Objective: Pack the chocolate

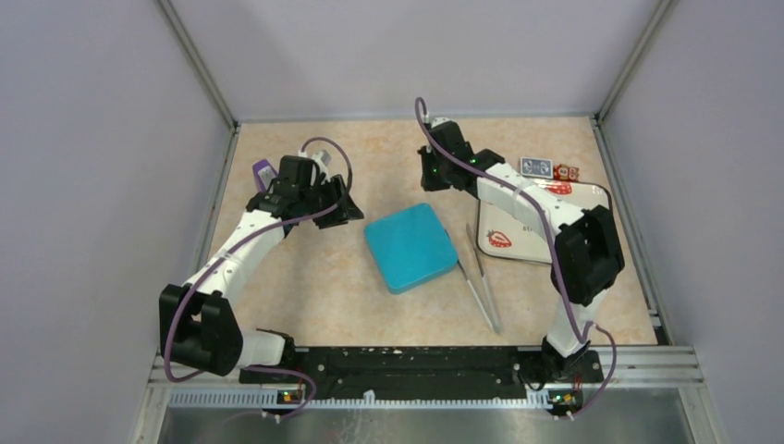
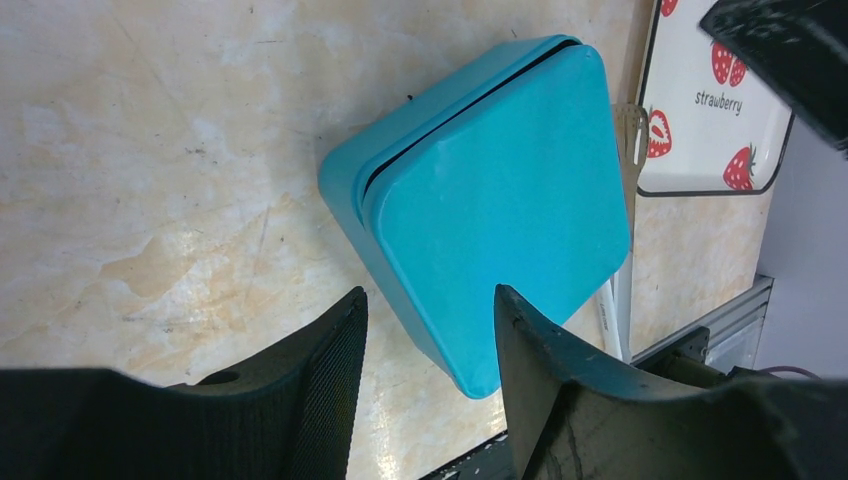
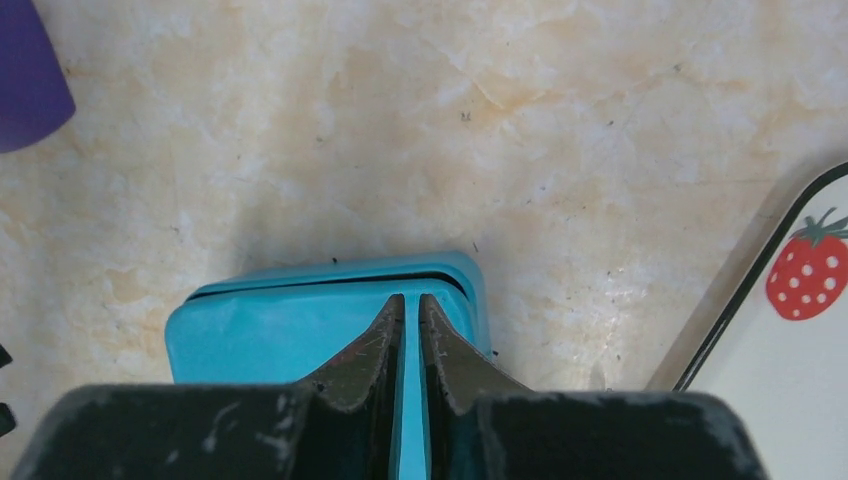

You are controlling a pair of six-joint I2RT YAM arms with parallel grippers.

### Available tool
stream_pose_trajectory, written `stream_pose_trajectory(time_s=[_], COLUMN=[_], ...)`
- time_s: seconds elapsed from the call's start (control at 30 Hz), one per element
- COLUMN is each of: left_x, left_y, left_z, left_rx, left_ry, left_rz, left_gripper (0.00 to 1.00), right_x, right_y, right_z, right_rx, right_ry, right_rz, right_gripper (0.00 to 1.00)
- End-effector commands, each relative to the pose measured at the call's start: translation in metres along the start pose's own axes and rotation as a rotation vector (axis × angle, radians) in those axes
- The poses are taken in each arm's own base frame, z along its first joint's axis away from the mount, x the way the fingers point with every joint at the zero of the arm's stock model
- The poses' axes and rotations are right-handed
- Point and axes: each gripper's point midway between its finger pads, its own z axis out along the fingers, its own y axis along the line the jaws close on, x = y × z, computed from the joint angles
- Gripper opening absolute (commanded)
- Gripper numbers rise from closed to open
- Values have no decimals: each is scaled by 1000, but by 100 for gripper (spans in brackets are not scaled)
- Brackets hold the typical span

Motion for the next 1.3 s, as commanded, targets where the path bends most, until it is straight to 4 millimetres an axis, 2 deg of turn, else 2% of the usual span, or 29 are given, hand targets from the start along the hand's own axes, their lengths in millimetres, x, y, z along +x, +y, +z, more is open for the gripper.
stream_pose_trajectory(time_s=[0.0,0.13,0.23,0.33,0.37,0.43,0.5,0.57,0.67,0.77,0.9,1.07,1.27], left_x=[-4,-7,-23,-45,-53,-63,-66,-63,-62,-59,-49,-34,-29], left_y=[-9,-7,-3,-8,-10,-9,-6,-9,-5,-2,3,7,11], left_z=[-9,-5,7,22,27,42,65,81,97,102,104,109,111], left_rx=[41,42,23,49,50,49,61,101,107,99,100,122,115], left_ry=[-22,-31,-60,-44,-37,0,54,110,151,163,183,221,227], left_rz=[28,63,76,43,31,-3,-48,-75,-102,-112,-122,-122,-113], left_gripper=[56,58,59,60,61,61,61,61,60,61,61,61,61], right_x=[17,11,27,71,94,123,148,164,188,215,233,234,224], right_y=[-2,-4,-3,7,5,9,18,26,27,28,37,50,61], right_z=[-9,-52,-85,-105,-106,-114,-119,-124,-127,-122,-110,-91,-79], right_rx=[-28,-56,-29,-28,-21,-53,-84,-81,-49,-88,-139,-152,-149], right_ry=[16,-53,-79,-7,31,44,44,47,87,127,147,142,119], right_rz=[31,30,-4,-48,-52,-35,-20,-65,-114,-106,-90,-83,-63], right_gripper=[10,17,20,21,22,23,23,24,25,25,25,25,25])
